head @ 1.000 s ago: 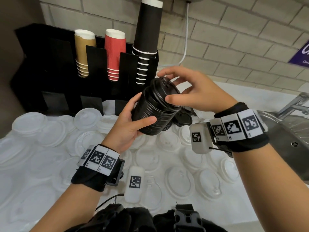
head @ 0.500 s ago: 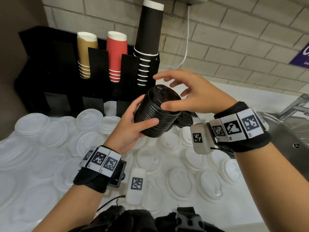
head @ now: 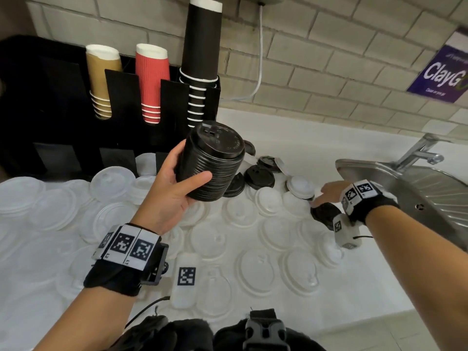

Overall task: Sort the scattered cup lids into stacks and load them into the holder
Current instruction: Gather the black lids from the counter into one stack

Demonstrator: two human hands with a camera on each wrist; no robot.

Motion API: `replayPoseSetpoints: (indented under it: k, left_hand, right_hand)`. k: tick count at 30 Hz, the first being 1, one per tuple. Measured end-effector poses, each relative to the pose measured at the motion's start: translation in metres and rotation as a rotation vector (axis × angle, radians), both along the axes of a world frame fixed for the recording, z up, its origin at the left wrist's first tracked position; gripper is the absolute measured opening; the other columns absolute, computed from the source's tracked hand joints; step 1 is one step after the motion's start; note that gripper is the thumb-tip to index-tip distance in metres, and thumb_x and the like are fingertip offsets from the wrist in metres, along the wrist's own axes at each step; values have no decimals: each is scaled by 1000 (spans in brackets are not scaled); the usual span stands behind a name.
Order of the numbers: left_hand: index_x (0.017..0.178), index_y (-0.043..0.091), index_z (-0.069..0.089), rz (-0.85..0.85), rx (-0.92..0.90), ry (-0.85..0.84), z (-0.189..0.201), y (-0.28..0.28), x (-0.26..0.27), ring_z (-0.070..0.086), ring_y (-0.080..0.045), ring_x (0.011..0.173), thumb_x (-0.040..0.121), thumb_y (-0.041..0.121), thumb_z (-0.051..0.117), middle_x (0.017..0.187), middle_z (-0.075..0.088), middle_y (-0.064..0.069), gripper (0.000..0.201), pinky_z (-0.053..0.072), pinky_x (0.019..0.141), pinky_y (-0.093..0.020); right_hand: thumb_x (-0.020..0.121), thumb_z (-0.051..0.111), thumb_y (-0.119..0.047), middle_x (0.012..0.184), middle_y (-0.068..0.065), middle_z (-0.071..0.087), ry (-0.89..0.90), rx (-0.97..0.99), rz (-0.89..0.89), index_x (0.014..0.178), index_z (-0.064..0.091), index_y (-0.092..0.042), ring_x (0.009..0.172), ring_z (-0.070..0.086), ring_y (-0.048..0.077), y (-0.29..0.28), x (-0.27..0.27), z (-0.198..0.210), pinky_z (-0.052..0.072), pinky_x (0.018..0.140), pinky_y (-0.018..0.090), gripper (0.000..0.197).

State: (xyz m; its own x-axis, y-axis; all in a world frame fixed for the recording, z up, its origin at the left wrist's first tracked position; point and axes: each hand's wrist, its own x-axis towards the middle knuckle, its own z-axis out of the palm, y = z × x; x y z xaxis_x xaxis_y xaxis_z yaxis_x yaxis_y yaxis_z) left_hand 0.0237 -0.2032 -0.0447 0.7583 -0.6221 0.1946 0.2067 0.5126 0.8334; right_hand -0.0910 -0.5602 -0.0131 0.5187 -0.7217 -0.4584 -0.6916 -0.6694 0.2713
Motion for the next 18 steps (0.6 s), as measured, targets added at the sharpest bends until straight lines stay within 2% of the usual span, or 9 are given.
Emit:
replayPoseSetpoints:
  k: [2, 5, 10, 12, 13, 14, 16, 18]
  left_hand:
    - [133, 37, 49, 7, 2, 4, 0, 1, 1, 60, -15, 120, 62, 23, 80, 129, 64, 5, 79, 55, 82, -27]
    - [133, 38, 49, 9, 11, 6, 0, 2, 3, 60, -15, 120, 62, 23, 80, 130, 63, 5, 79, 56, 82, -28]
    - [134, 37, 49, 12, 10, 13, 1, 3, 3, 60, -16, 121, 63, 22, 79, 132, 62, 2, 79, 56, 80, -28]
    - [137, 34, 46, 24, 10, 18, 0, 4, 4, 60, -17, 121, 70, 16, 76, 133, 61, 1, 76, 56, 81, -29]
    - [139, 33, 45, 26, 10, 20, 0, 4, 4, 59, -17, 122, 74, 12, 74, 134, 60, 0, 74, 56, 81, -29]
    - [140, 32, 44, 26, 13, 22, -1, 4, 4, 59, -18, 122, 75, 10, 71, 134, 60, 0, 73, 56, 82, -30]
    - [140, 32, 44, 20, 19, 27, -3, 3, 2, 59, -18, 121, 75, 10, 69, 133, 61, 0, 73, 56, 83, -29]
    - [136, 34, 48, 15, 20, 33, -5, 1, 1, 60, -17, 120, 72, 14, 75, 130, 63, 1, 73, 56, 83, -29]
  right_hand:
    - [40, 51, -78, 119, 3, 65, 10, -15, 37, 120, 61, -20, 109, 60, 24, -11, -6, -19, 45, 97, 39, 100]
    - [31, 49, -73, 100, 1, 67, -11, -40, 43, 108, 62, -23, 91, 63, 24, -18, -8, -31, 50, 88, 37, 94]
    - [52, 56, -61, 97, 2, 66, -51, -47, 35, 112, 59, -25, 86, 62, 24, -8, -12, -23, 46, 70, 29, 70]
    - [62, 57, -57, 103, 1, 64, -53, -84, 61, 118, 54, -26, 87, 59, 22, -2, -8, -11, 48, 75, 28, 64]
    - [63, 55, -55, 101, 0, 62, -64, -108, 83, 120, 52, -26, 89, 58, 23, 2, -5, -2, 49, 79, 29, 65]
    - [61, 54, -52, 92, -2, 58, -91, -127, 106, 119, 51, -25, 87, 58, 22, 8, 0, 10, 49, 77, 29, 64]
    - [62, 60, -43, 80, -3, 50, -167, -112, 147, 116, 48, -24, 78, 56, 20, 27, 11, 39, 46, 64, 27, 59]
    - [65, 67, -39, 86, -1, 54, -260, -35, 220, 115, 47, -28, 79, 57, 21, 50, 24, 70, 45, 63, 28, 55]
